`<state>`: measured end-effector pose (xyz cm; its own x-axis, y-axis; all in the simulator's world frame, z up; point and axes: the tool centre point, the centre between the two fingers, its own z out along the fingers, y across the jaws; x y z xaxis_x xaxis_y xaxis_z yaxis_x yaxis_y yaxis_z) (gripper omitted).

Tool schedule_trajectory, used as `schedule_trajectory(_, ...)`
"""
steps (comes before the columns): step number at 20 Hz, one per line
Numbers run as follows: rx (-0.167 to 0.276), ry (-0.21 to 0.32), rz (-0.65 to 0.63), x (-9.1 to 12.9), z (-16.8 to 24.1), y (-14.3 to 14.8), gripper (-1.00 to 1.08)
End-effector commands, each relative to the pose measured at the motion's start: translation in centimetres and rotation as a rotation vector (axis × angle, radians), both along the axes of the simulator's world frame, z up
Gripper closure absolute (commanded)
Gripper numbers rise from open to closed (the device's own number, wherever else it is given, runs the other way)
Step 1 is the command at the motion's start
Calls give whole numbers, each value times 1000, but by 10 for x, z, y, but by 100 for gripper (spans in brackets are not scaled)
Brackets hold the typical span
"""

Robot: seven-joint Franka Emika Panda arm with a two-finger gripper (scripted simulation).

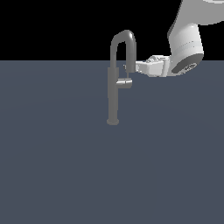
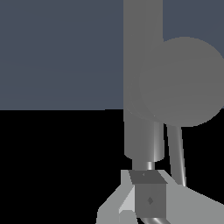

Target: Turn on the faucet by rotating a designated handle.

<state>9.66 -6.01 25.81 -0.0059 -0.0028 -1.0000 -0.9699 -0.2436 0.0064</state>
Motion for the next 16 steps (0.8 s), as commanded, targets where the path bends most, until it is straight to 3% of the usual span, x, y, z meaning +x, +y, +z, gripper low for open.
schedule_trajectory(1, 0, 1, 2, -4, 0, -1, 108)
schedule_trajectory(16, 1, 0, 5, -32, 1, -8, 108)
